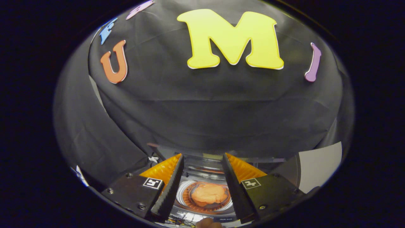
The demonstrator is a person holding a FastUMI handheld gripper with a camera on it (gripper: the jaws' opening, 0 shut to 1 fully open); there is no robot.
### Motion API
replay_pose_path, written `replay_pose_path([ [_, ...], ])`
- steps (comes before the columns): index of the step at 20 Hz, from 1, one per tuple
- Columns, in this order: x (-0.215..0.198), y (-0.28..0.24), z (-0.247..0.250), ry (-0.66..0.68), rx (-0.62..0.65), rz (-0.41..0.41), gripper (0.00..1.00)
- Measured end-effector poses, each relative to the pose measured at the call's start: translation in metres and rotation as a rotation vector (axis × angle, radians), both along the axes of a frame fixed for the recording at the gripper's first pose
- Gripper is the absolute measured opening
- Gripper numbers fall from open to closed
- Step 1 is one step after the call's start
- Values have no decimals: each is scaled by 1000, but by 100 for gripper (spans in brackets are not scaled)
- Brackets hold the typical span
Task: Put the clothes into the washing machine and then close the washing machine lid.
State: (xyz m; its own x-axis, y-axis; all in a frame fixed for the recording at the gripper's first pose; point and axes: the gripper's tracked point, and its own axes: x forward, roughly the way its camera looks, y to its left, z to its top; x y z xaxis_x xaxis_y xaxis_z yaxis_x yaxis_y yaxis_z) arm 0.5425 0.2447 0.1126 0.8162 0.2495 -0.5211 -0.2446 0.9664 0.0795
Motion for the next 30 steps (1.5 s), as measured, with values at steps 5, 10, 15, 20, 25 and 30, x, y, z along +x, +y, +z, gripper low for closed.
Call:
replay_pose_path([
  [5,42,8,-15,24,24,-30,77],
  [10,74,3,-40,71,45,-79,76],
  [15,92,-3,-58,96,53,-115,77],
  [20,95,-5,-71,84,44,-125,77],
  [25,91,-4,-73,31,23,-128,77],
  [30,76,-4,-68,-115,23,-112,77],
])
